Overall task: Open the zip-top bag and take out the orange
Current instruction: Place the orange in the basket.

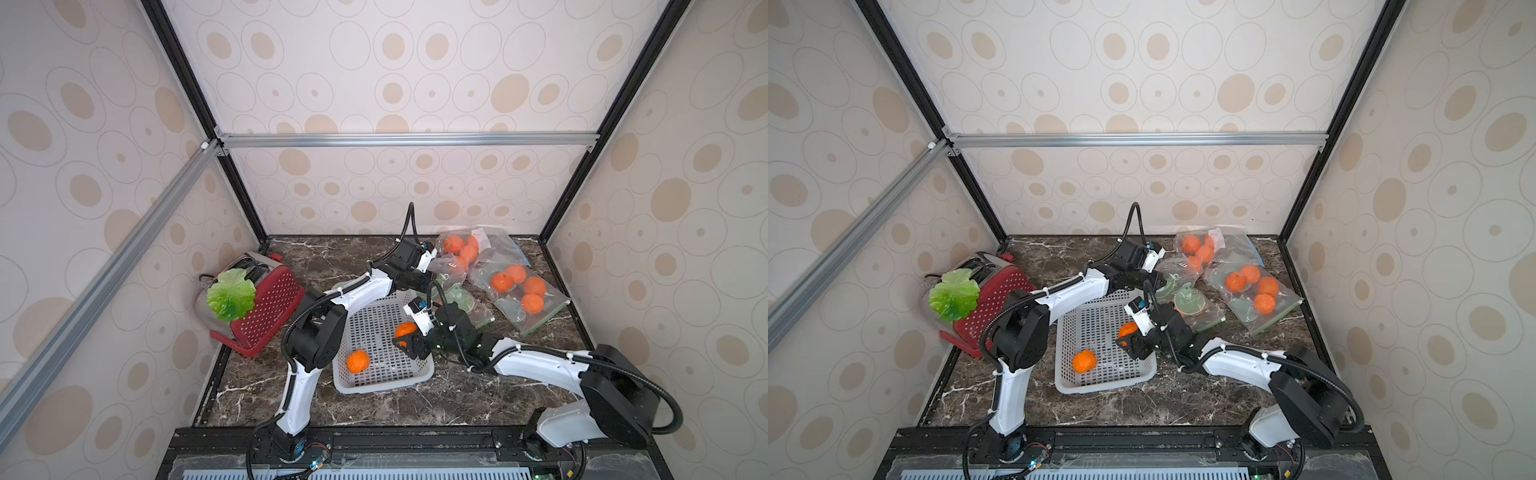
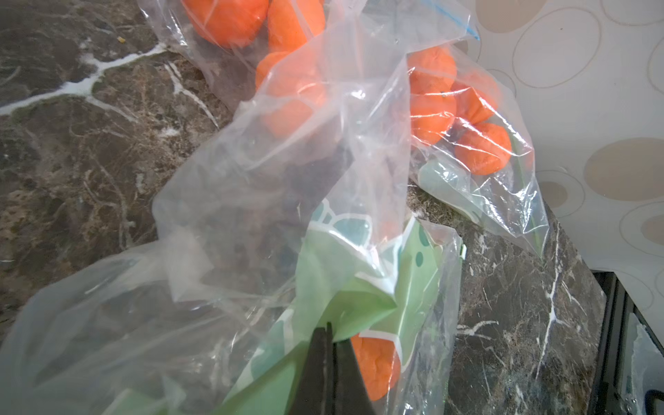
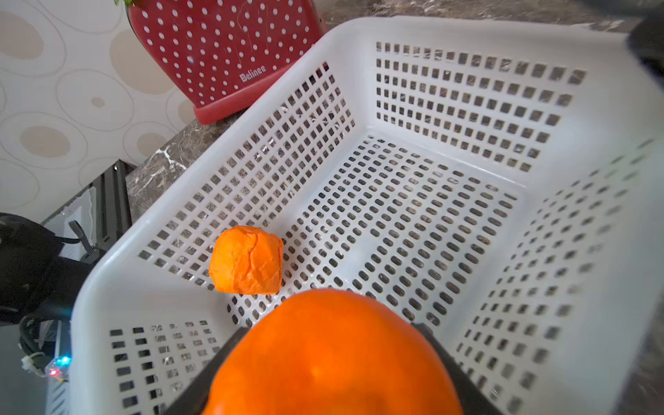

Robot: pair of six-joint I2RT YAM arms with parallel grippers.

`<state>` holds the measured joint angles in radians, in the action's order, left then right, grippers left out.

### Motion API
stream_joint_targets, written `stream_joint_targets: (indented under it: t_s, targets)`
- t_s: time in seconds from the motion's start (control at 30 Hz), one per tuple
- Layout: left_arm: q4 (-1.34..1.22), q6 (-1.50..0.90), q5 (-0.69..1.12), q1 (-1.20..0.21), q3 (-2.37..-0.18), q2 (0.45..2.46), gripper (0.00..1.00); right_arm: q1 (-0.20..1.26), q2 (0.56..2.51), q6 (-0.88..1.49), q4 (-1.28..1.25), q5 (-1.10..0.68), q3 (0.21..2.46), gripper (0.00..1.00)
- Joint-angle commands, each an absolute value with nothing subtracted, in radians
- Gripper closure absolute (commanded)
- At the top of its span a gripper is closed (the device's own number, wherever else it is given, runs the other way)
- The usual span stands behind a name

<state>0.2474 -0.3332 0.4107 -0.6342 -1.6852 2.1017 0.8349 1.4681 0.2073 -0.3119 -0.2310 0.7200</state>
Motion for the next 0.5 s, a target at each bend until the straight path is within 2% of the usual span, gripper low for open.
stream_joint_targets:
  t_s: [0.0,0.23,0.47]
  targets:
    - [0.256,-0.333,0.396,-0.632,-1.68,2.081,1.0,0.846,1.517,0.148,-0.371,-0.199,0.754,0.42]
    - [0.25,-0.331,0.417,-0.63,-1.684,2.091,1.0,0.881,1.529,0.118,-0.347,-0.155,0.756,0.24]
    - [0.257,-0.322,0.411,-0.631,-1.688,2.086,1.0,0.883,1.408,0.074,-0.299,-0.099,0.714,0.17]
